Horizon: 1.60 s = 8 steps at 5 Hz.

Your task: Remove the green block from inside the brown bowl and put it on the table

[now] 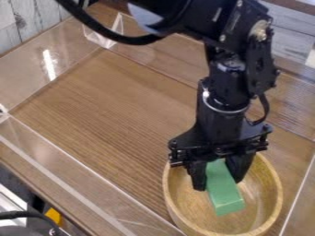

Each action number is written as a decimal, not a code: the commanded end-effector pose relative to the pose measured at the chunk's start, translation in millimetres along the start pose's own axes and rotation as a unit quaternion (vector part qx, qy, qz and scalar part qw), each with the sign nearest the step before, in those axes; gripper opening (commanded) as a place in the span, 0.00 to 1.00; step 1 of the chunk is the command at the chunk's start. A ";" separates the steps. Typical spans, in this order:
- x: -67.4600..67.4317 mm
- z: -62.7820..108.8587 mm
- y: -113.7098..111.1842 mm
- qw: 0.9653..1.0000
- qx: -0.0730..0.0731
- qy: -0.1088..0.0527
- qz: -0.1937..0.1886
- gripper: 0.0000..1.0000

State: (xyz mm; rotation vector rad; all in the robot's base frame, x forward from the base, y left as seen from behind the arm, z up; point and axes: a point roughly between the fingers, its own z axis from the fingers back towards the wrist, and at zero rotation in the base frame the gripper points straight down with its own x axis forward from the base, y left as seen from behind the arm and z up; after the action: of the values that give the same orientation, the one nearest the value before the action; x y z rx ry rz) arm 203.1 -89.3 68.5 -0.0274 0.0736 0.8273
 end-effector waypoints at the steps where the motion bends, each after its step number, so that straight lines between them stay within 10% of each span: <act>1: 4.7 13.5 -6.9 1.000 -0.025 -0.008 0.006 0.00; 8: 15.1 26.9 3.0 0.999 -0.037 -0.013 0.032 0.00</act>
State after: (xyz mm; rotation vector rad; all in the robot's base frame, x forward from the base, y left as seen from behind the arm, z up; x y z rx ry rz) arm 205.6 -74.5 81.5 -0.0436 0.0675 0.8903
